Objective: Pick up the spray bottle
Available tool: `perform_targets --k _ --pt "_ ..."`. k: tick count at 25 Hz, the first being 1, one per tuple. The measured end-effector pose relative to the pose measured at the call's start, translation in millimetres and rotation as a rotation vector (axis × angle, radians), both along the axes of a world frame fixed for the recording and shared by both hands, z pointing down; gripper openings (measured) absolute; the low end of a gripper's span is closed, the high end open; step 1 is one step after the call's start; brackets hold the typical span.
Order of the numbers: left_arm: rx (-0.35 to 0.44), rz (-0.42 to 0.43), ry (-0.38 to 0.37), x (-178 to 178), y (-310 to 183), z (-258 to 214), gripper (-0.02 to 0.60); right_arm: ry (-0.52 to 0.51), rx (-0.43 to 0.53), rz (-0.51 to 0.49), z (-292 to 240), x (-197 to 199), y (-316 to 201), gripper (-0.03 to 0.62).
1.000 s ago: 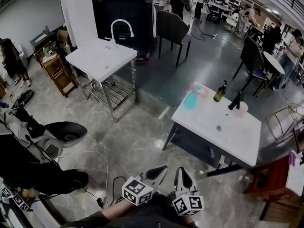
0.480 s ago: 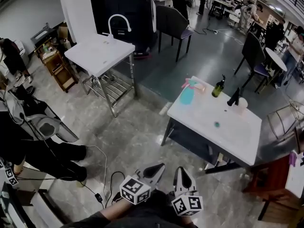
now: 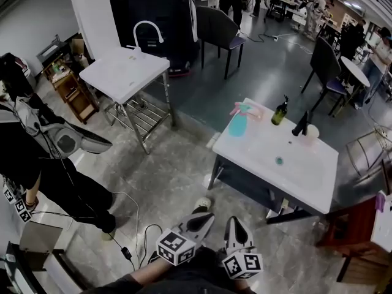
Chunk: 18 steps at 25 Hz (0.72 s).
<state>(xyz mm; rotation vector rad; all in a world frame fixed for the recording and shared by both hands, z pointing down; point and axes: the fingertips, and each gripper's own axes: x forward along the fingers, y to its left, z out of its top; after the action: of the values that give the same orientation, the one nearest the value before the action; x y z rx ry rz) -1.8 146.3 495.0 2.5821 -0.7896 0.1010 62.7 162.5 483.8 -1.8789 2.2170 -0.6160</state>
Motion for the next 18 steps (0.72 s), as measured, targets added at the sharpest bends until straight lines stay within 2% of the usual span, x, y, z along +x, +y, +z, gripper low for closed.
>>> perform_targets --k 9,18 --pt "0.003 -0.007 0.007 8.8 -43.7 0.7 0.005 0.017 0.014 -0.017 -2.0 7.6 -49.3 0.008" --pt "0.001 -0.018 0.028 26.1 -119.2 -10.8 0.005 0.032 0.007 -0.014 -12.1 26.9 -116.1 0.009"
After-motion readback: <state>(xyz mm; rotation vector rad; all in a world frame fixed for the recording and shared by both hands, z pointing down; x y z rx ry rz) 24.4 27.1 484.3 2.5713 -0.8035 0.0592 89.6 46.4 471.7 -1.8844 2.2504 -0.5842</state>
